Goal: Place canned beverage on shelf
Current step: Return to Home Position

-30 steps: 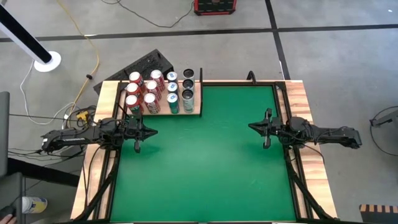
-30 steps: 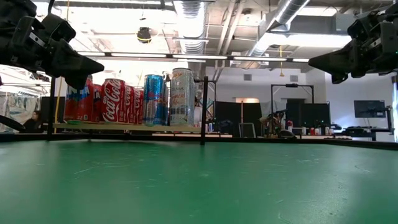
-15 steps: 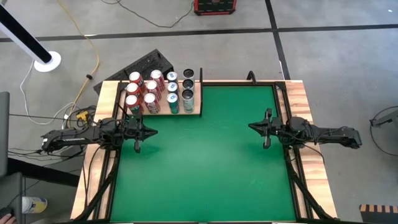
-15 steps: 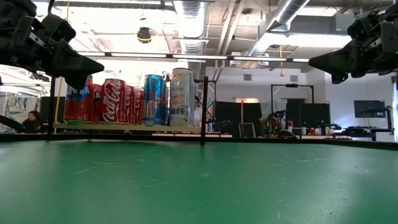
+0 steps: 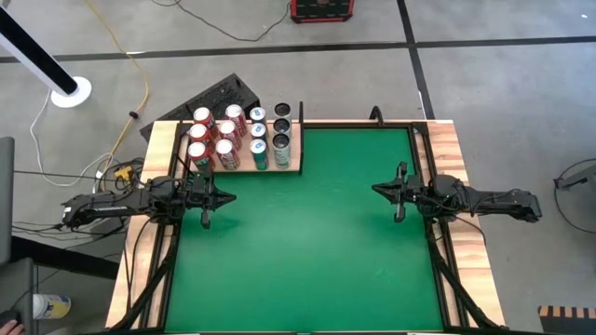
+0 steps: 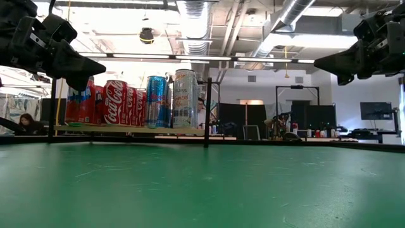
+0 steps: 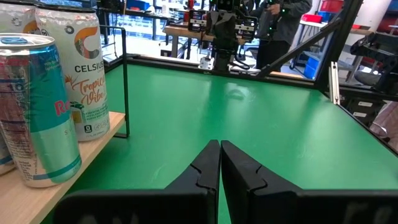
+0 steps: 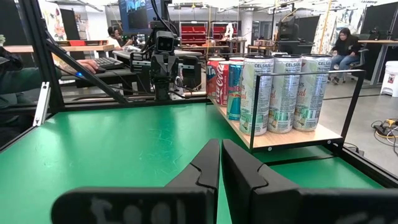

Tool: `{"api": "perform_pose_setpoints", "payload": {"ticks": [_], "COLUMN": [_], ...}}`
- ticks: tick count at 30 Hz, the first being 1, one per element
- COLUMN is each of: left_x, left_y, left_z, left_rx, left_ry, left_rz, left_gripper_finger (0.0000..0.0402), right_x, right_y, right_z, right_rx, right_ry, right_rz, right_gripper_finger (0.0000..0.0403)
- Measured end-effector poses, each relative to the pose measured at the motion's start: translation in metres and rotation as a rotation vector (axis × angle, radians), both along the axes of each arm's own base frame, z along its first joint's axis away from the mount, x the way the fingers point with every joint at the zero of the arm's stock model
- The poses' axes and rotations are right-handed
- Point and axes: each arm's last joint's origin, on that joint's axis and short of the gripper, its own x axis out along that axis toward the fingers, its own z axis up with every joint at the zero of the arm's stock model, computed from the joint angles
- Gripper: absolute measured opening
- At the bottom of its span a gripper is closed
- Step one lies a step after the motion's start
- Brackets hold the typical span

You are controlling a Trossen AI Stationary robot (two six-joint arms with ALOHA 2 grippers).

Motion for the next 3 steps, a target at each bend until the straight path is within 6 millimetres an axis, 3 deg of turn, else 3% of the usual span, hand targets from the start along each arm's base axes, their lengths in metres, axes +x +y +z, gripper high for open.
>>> {"api": "perform_pose_setpoints", "payload": {"ticks": [3], "left_x": [0.0], "left_y": [0.0], "left_z": [0.0], "left_rx": [0.0], "left_ry": [0.0], "left_rz": [0.0], "left_gripper_finger": [0.0], "right_x": [0.0], "right_y": [0.0], "right_z": [0.0], "right_rx": [0.0], "right_ry": [0.0], "right_rz": [0.0], "right_gripper_finger": [0.0044]}}
